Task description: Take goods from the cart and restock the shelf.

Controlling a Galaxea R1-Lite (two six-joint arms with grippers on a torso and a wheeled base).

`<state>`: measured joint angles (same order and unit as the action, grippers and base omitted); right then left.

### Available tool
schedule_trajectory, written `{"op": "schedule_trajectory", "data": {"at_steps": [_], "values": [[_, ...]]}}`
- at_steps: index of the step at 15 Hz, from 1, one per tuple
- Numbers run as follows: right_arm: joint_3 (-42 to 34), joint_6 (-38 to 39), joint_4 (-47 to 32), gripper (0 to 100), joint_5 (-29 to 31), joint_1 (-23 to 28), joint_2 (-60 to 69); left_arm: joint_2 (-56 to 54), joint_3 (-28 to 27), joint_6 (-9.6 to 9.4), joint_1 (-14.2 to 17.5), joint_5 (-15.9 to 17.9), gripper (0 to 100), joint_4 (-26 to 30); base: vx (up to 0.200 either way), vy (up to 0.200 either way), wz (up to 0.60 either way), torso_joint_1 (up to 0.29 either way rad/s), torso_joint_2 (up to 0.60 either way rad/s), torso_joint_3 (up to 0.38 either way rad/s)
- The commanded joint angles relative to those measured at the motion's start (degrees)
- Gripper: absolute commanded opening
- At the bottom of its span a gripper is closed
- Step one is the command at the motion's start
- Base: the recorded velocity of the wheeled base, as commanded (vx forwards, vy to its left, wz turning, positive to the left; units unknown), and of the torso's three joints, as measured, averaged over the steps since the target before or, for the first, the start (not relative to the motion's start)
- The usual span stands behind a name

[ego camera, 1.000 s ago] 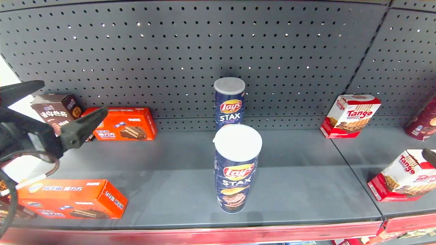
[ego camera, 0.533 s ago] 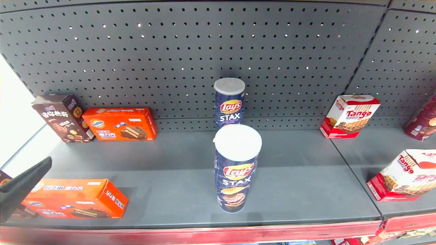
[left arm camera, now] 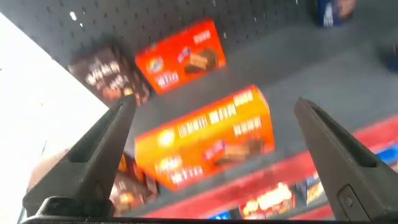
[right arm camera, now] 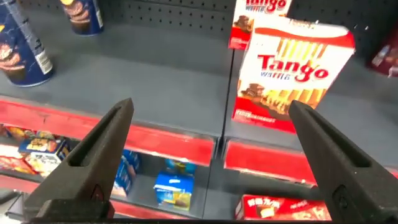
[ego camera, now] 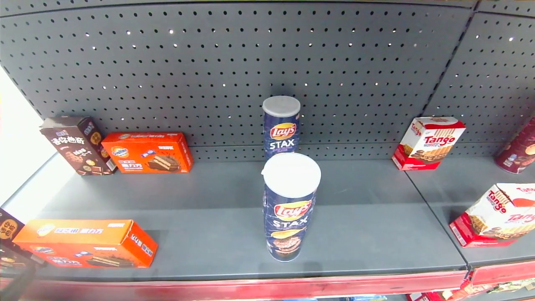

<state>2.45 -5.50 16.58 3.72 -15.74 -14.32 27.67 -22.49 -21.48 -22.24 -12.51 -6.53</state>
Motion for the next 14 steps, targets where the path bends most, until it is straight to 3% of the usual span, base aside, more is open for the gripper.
{"op": "schedule_trajectory", "data": {"at_steps": [1, 5, 8, 10, 12, 13, 14], "values": [[-2.5, 0.6, -0.1, 100, -0.1, -0.3, 1.9, -11.5, 7.8, -0.14, 0.2, 0.0, 100, 2.6, 0.0, 0.0, 0.0, 0.0, 0.0, 0.0], [-0.6, 3.5, -18.8, 100, -2.8, -1.6, 13.7, -27.7, 14.8, -0.32, 0.6, 0.0, 100, 15.5, 0.0, 0.0, 0.0, 0.0, 0.0, 0.0], [-2.5, 4.3, -16.6, 100, -2.8, -1.8, 14.1, -27.7, 15.9, -0.76, 0.6, -0.1, 100, 16.5, 0.0, 0.0, 0.0, 0.0, 0.0, 0.0], [-2.5, 4.6, -16.6, 100, -2.1, -0.5, 10.0, -27.7, 16.0, 1.7, 3.2, -0.2, 100, 16.6, 0.0, 0.0, 0.0, 0.0, 0.0, 0.0], [-2.5, 4.5, -16.6, 100, -1.6, 8.4, 5.4, -27.2, 16.0, 2.14, 4.8, -0.2, 100, 16.6, 0.0, 0.0, 0.0, 0.0, 0.0, 0.0], [-2.5, 4.6, -16.6, 100, -2.1, 17.3, 4.8, -26.7, 16.0, 1.97, 5.0, -0.2, 100, 16.6, 0.0, 0.0, 0.0, 0.0, 0.0, 0.0], [-2.5, 4.7, -16.6, 100, -3.2, 18.6, 7.3, -26.6, 16.0, 1.97, 5.0, -0.2, 100, 16.6, 0.0, 0.0, 0.0, 0.0, 0.0, 0.0]]}}
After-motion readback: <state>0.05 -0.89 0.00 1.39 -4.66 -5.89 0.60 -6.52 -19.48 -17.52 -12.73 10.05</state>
